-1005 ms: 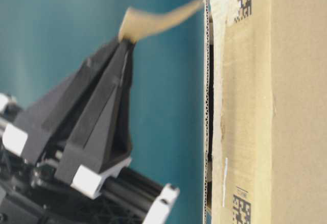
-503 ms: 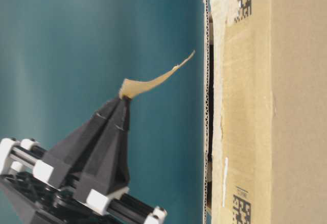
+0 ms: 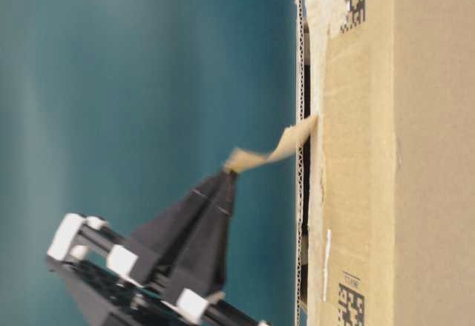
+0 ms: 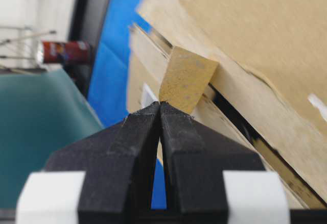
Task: Apply tape along the seams of the closed cardboard box to seal it securely.
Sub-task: 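Carry the tape strip with the left gripper to the box seam, then bring the right gripper over the seam toward the left gripper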
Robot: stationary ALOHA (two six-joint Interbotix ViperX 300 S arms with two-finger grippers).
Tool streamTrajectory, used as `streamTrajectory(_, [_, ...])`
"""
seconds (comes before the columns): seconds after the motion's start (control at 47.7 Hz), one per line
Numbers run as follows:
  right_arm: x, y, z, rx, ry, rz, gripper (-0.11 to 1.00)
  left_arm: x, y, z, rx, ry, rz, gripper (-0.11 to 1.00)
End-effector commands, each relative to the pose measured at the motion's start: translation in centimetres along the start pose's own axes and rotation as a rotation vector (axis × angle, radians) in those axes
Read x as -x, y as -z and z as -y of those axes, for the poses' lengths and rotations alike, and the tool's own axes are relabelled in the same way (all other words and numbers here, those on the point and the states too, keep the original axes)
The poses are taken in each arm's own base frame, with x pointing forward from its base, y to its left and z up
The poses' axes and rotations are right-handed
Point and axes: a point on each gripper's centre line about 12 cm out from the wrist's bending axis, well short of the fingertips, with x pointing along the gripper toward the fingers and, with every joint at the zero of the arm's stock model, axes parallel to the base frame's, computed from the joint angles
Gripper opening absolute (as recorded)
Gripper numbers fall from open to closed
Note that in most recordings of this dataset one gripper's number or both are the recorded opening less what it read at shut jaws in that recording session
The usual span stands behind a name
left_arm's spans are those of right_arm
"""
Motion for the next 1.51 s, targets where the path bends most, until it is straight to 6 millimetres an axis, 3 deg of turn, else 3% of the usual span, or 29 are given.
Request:
streamTrajectory(0.0, [-0.3, -0.9, 0.0, 0.003, 0.001, 0.034, -0.01, 0.6, 0.0, -0.6, -0.002, -0.023, 0.003, 0.00])
streamTrajectory(0.293, [-1.1, -0.6, 0.0, 0.003, 0.001, 0.037, -0.01, 0.5, 0.4, 0.5, 0.000, 0.003, -0.008, 0.00])
streamTrajectory(0.67, [-3.6, -1.0, 0.5, -0.029, 0.025, 0.028, -0.01, 0.3, 1.1, 0.8, 0.005, 0.013, -0.024, 0.00])
streamTrajectory(1.068, [-8.7, -1.1, 1.7, -0.076, 0.076, -0.024, 0.00, 0.0, 1.1, 0.8, 0.006, 0.022, -0.026, 0.00])
streamTrajectory(1.152, [-10.1, -0.9, 1.8, -0.074, 0.076, -0.038, 0.13, 0.0, 1.0, 0.9, 0.006, 0.023, -0.026, 0.00])
streamTrajectory(1.362, [-13.1, -0.8, 1.9, -0.075, 0.077, -0.060, 0.70, 0.0, 1.0, 0.9, 0.004, 0.022, -0.024, 0.00])
streamTrajectory(1.487, [-14.0, -0.8, 1.9, -0.075, 0.075, -0.061, 0.54, 0.0, 0.9, 0.9, 0.004, 0.023, -0.021, 0.00])
